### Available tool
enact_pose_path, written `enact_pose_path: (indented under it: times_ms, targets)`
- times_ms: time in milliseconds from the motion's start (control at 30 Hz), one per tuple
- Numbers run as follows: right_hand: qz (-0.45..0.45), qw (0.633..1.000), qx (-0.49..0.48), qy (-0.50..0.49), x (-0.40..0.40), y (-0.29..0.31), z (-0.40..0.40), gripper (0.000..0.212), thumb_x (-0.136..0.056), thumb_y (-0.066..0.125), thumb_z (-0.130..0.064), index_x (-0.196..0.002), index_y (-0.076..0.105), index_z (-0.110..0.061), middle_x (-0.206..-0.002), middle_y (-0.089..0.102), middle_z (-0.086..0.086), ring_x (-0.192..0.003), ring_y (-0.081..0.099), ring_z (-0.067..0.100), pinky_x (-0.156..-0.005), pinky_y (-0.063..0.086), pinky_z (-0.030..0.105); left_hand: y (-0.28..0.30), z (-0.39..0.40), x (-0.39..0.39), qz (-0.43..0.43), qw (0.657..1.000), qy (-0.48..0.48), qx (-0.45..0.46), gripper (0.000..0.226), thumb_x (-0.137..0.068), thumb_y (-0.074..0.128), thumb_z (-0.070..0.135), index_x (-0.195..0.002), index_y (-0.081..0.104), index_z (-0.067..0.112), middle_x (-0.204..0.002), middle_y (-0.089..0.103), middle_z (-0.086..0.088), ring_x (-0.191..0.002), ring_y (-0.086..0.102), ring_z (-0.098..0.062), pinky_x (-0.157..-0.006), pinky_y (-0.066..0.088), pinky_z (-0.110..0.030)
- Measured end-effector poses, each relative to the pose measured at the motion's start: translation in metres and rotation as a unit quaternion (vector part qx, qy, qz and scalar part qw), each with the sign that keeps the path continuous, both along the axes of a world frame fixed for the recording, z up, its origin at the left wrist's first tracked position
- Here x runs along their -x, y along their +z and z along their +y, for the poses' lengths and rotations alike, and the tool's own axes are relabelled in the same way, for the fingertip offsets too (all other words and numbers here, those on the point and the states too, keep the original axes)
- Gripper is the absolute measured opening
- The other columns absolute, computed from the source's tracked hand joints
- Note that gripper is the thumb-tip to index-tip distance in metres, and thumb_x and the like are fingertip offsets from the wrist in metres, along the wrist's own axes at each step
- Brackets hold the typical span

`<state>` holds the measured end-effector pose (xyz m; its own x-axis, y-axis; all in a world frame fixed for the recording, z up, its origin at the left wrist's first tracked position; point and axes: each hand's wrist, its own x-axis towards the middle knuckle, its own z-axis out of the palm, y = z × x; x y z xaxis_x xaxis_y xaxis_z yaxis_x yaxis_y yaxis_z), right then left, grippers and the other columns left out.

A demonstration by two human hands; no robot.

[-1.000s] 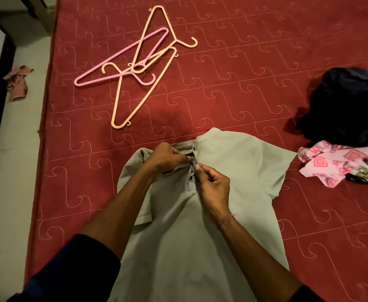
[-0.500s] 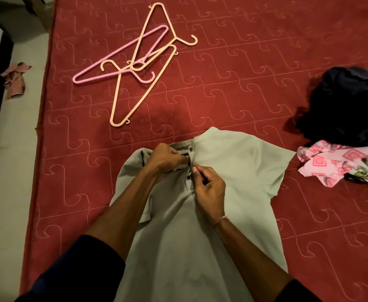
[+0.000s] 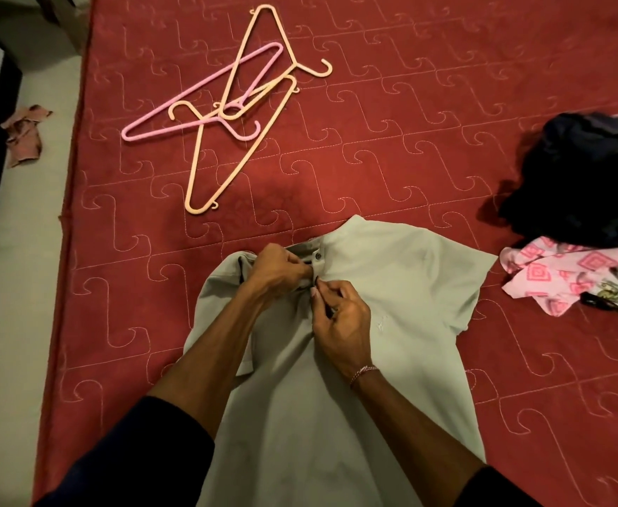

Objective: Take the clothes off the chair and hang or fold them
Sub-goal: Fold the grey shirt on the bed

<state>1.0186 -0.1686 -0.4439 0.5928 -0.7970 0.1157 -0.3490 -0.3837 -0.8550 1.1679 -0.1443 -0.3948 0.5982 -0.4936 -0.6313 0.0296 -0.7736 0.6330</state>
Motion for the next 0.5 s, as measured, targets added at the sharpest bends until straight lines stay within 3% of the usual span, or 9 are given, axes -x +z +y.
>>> enact_pose_path:
  times_ms: [67, 133, 200, 267, 400, 500]
  targets:
    - [0.013, 1.000, -0.016, -0.005, -0.002, 0.006, -0.005, 0.024, -0.095, 0.066, -0.025, -0.109, 0.077, -0.009, -0.093, 0.069, 0.000, -0.082, 0.062, 0.007, -0.075, 0.056, 0.028, 0.007, 0.004, -0.005, 0.007, 0.999, -0.030, 0.014, 0.016, -0.087, 0.072, 0.014, -0.073, 0.077, 0.008, -0.059, 0.064, -0.002, -0.050, 0.052, -0.011, -0.052, 0.045, -0.024]
    - [0.023, 0.999, -0.021, -0.021, -0.004, 0.011, -0.012, 0.019, -0.094, 0.068, -0.028, -0.103, 0.076, -0.014, -0.090, 0.068, -0.003, -0.077, 0.060, 0.004, -0.073, 0.055, 0.028, 0.015, 0.010, -0.013, 0.027, 0.997, -0.058, 0.046, 0.011, -0.091, 0.070, 0.019, -0.091, 0.079, 0.012, -0.078, 0.072, -0.003, -0.064, 0.060, -0.011, -0.060, 0.049, -0.023]
    - [0.017, 0.999, -0.030, -0.023, -0.008, 0.019, -0.020, 0.017, -0.096, 0.065, -0.025, -0.111, 0.069, -0.018, -0.101, 0.066, -0.003, -0.082, 0.063, 0.005, -0.076, 0.057, 0.029, 0.023, 0.019, -0.022, 0.030, 0.990, -0.113, 0.082, 0.025, -0.088, 0.073, 0.018, -0.113, 0.074, 0.016, -0.102, 0.072, 0.003, -0.082, 0.066, -0.007, -0.068, 0.053, -0.018]
    - [0.027, 1.000, -0.007, 0.007, -0.010, 0.027, -0.031, 0.028, -0.099, 0.058, -0.021, -0.127, 0.057, -0.022, -0.113, 0.059, -0.001, -0.086, 0.064, 0.011, -0.075, 0.058, 0.030, 0.025, 0.025, -0.028, -0.022, 0.982, -0.172, 0.073, 0.039, -0.084, 0.077, 0.018, -0.122, 0.068, 0.014, -0.115, 0.064, 0.006, -0.094, 0.063, -0.006, -0.075, 0.053, -0.017]
    - [0.146, 0.971, 0.128, 0.139, -0.022, 0.033, -0.065, 0.068, -0.096, 0.055, -0.006, -0.152, 0.033, -0.037, -0.119, 0.043, 0.006, -0.080, 0.050, 0.016, -0.051, 0.042, 0.017, 0.022, 0.027, -0.027, -0.142, 0.975, -0.158, 0.061, 0.038, -0.084, 0.077, 0.016, -0.121, 0.067, 0.009, -0.117, 0.068, -0.004, -0.105, 0.063, -0.016, -0.088, 0.052, -0.027]
    - [0.232, 0.926, 0.221, 0.201, -0.033, 0.037, -0.085, 0.058, -0.094, 0.061, -0.011, -0.143, 0.046, -0.038, -0.117, 0.040, 0.010, -0.095, 0.048, 0.024, -0.056, 0.045, 0.026, 0.020, 0.024, -0.022, -0.158, 0.977, -0.117, 0.080, 0.039, -0.083, 0.079, 0.015, -0.119, 0.069, 0.007, -0.114, 0.071, -0.004, -0.099, 0.068, -0.014, -0.086, 0.056, -0.028]
